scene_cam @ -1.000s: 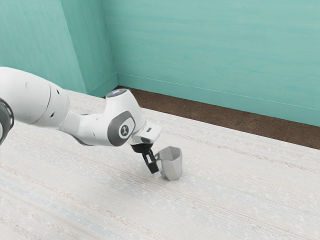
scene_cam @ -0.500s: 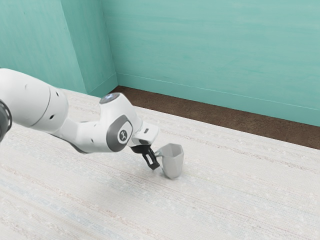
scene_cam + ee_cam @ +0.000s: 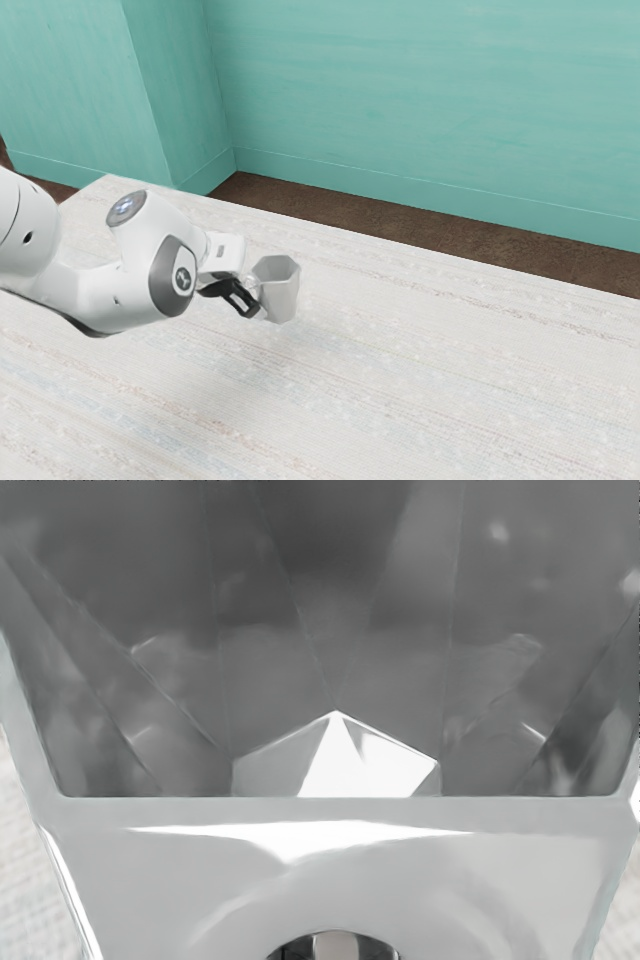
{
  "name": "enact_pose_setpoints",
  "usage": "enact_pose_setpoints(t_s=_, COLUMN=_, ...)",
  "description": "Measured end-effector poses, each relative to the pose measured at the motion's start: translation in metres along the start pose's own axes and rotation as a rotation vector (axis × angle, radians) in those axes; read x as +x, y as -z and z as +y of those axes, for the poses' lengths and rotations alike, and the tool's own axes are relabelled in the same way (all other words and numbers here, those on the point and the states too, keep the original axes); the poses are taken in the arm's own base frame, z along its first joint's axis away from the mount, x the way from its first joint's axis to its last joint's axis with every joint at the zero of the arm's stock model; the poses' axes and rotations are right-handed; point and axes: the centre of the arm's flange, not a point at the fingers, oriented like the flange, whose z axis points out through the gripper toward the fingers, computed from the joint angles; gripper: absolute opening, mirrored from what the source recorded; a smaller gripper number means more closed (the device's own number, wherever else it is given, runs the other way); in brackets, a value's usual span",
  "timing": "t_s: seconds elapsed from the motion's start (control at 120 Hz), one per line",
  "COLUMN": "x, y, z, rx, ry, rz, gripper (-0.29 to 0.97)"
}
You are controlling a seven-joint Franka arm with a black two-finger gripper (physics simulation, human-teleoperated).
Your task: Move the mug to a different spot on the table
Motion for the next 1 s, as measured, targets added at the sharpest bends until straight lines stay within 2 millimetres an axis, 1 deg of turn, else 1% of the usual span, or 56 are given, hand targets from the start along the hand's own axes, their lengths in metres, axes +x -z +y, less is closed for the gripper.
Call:
enact_pose_setpoints(t_s=0.117, x=-0.026, y=-0.015, z=-0.02, rx=0.011, ry=0.084, rz=-0.032, gripper=-0.04)
enact_pose_setpoints(t_s=0.242, x=-0.053, y=-0.022, z=-0.045, rx=0.031, ry=0.161, rz=-0.06, gripper=-0.04)
enact_pose_setpoints(t_s=0.325, x=-0.068, y=-0.026, z=-0.055, rx=0.039, ry=0.193, rz=-0.078, gripper=-0.04)
enact_pose_setpoints(t_s=0.392, x=-0.074, y=-0.029, z=-0.058, rx=0.04, ry=0.202, rz=-0.086, gripper=-0.04)
enact_pose_setpoints(t_s=0.467, x=-0.077, y=-0.031, z=-0.057, rx=0.035, ry=0.203, rz=-0.095, gripper=0.07)
enact_pose_setpoints(t_s=0.608, x=-0.079, y=-0.028, z=-0.056, rx=0.031, ry=0.201, rz=-0.097, gripper=0.35)
enact_pose_setpoints(t_s=0.675, x=-0.077, y=-0.02, z=-0.055, rx=0.034, ry=0.196, rz=-0.088, gripper=0.44)
enact_pose_setpoints(t_s=0.758, x=-0.071, y=-0.001, z=-0.054, rx=0.048, ry=0.188, rz=-0.06, gripper=0.52)
enact_pose_setpoints(t_s=0.875, x=-0.059, y=0.039, z=-0.052, rx=0.082, ry=0.171, rz=0.005, gripper=0.59)
enact_pose_setpoints(t_s=0.925, x=-0.05, y=0.06, z=-0.052, rx=0.102, ry=0.16, rz=0.043, gripper=0.61)
enact_pose_setpoints(t_s=1.0, x=-0.034, y=0.086, z=-0.05, rx=0.125, ry=0.14, rz=0.098, gripper=0.63)
